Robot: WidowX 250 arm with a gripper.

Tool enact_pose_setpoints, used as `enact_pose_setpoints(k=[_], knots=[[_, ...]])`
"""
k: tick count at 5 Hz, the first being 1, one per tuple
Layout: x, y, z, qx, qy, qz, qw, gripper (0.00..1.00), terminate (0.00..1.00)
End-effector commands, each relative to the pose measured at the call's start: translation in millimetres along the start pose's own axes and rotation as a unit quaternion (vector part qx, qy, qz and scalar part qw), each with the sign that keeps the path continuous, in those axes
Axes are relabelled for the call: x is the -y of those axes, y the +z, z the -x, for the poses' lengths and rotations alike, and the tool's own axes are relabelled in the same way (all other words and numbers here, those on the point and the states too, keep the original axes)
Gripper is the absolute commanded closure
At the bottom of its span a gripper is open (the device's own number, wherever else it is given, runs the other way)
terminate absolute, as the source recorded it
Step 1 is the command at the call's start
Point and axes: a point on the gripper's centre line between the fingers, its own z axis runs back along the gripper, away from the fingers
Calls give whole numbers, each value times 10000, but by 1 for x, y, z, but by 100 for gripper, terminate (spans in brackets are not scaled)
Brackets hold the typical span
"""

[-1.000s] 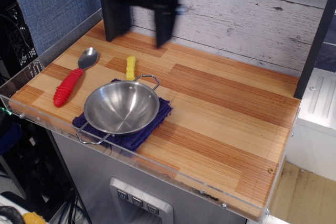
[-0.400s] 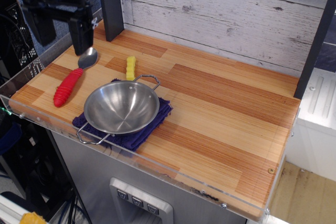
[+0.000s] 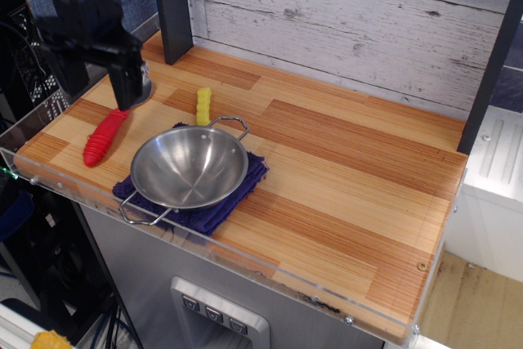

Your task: Move the spoon to the opposite side of the bowl.

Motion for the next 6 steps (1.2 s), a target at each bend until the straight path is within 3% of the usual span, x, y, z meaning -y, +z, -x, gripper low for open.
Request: enact_pose_setpoints(k=[1, 2, 3, 5, 6], knots=[[0, -39, -27, 181, -309, -174, 9992, 0, 0], [-8, -59, -31, -80, -270, -105, 9995, 0, 0], [-23, -61, -29, -250, -180, -226, 9993, 0, 0], [-18, -60, -17, -238, -169, -204, 9994, 0, 0], [-8, -62, -16, -316, -209, -206, 9991, 100, 0]])
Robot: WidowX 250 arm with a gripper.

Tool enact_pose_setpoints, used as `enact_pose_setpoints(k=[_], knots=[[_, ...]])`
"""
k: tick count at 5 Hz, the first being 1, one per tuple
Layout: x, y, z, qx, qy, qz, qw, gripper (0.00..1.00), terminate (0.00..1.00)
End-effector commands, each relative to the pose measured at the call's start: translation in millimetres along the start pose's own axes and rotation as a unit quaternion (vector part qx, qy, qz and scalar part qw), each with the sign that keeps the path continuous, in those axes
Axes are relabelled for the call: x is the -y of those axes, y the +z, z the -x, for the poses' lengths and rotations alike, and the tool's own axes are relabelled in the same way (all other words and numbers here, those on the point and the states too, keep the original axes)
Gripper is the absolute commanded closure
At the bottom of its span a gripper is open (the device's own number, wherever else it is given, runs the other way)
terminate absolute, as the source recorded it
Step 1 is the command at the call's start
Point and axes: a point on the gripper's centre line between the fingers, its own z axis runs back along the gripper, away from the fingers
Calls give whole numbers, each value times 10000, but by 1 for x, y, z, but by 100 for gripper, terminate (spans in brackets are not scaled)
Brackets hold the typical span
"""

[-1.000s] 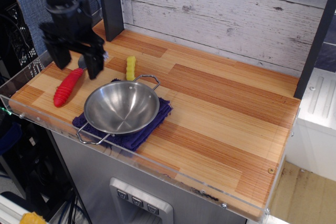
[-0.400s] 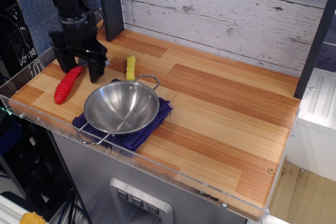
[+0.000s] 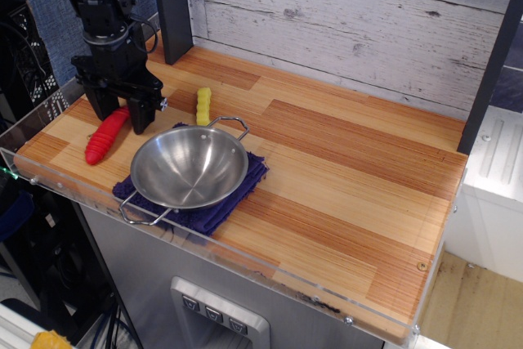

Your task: Move the spoon to the opposite side of the bowl.

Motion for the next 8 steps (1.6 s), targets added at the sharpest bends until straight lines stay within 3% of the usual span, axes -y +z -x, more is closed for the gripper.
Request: enact_pose_setpoints(k=[1, 2, 3, 4, 5, 6, 7, 8], knots=[[12, 15, -1, 110, -130, -81, 9998, 100, 0], [10, 37, -2, 250, 157, -107, 9995, 100, 0], [11, 88, 8, 229, 964, -336, 9945, 100, 0], [32, 140, 17, 314, 1321, -243, 9904, 100, 0], [74, 164, 17, 399, 602, 152, 9973, 100, 0], [123, 159, 17, 378, -202, 444, 9981, 100, 0], [175, 150, 19, 493, -93, 351, 9981, 100, 0], [227, 138, 17, 686, 763, 169, 9946, 100, 0]])
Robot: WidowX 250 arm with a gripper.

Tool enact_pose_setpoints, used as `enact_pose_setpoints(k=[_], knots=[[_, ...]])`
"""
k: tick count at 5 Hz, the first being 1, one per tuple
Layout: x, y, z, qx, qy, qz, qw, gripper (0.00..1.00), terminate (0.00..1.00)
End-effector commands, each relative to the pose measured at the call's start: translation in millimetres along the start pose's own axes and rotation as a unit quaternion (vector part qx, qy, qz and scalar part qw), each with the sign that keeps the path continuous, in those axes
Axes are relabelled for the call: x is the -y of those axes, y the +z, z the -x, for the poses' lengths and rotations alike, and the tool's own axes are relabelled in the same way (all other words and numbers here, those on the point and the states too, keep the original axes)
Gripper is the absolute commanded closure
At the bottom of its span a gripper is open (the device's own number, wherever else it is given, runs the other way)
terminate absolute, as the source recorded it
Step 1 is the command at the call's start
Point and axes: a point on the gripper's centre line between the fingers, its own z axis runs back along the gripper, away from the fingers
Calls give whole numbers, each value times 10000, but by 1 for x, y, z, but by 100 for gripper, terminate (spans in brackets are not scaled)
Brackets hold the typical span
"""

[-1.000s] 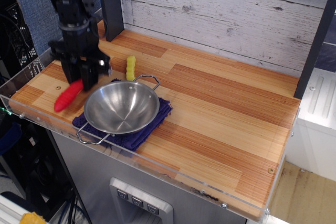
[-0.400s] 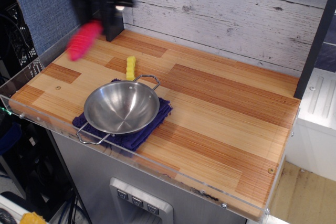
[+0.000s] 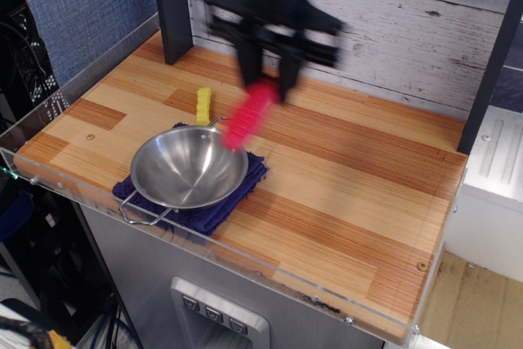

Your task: Move the spoon to the opposite side of the bowl.

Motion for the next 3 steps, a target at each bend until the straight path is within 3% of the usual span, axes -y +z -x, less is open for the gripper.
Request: enact_pose_setpoints(k=[1, 2, 3], knots=[[91, -15, -3, 641, 1141, -405, 9906, 100, 0], [115, -31, -7, 716, 928, -313, 9926, 100, 0], [110, -55, -14, 561, 145, -88, 9983, 100, 0]])
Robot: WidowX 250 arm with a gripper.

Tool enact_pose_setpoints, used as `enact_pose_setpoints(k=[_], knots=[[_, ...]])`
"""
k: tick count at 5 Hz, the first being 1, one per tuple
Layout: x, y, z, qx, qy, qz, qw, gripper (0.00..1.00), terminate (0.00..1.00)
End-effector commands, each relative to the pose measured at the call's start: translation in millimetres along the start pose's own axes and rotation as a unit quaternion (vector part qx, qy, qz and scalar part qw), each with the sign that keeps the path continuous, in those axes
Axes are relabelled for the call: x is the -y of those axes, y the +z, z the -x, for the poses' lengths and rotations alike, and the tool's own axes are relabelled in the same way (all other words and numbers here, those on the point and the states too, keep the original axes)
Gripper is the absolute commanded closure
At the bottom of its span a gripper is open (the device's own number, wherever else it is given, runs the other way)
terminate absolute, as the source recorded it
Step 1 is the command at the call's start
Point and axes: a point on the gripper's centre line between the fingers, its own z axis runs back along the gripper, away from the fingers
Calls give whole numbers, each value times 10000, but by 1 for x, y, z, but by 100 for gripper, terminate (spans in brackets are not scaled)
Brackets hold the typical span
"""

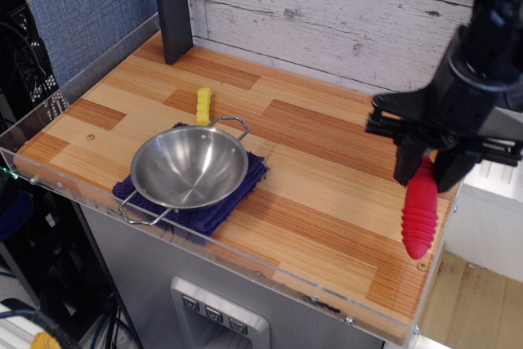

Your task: Move the spoon to the opposite side of the bowl.

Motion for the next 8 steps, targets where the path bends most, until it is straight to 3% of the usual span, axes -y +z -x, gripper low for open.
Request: enact_pose_setpoints(k=[1, 2, 3, 4, 6, 7, 8], knots=[[-23, -33, -20, -107, -1560, 797, 9845, 100, 0], [-45, -44, -30, -272, -1701, 1014, 9798, 100, 0], [-61, -49, -31, -301, -1567, 922, 9829, 100, 0], [-57, -56, -19, -402, -1554, 757, 9841, 100, 0], [-48, -70, -6, -683, -1448, 741, 9843, 100, 0], [-57, -61, -13, -690, -1471, 904, 9826, 0, 0], [-68, -26, -26, -412, -1320, 935, 9860, 0, 0]])
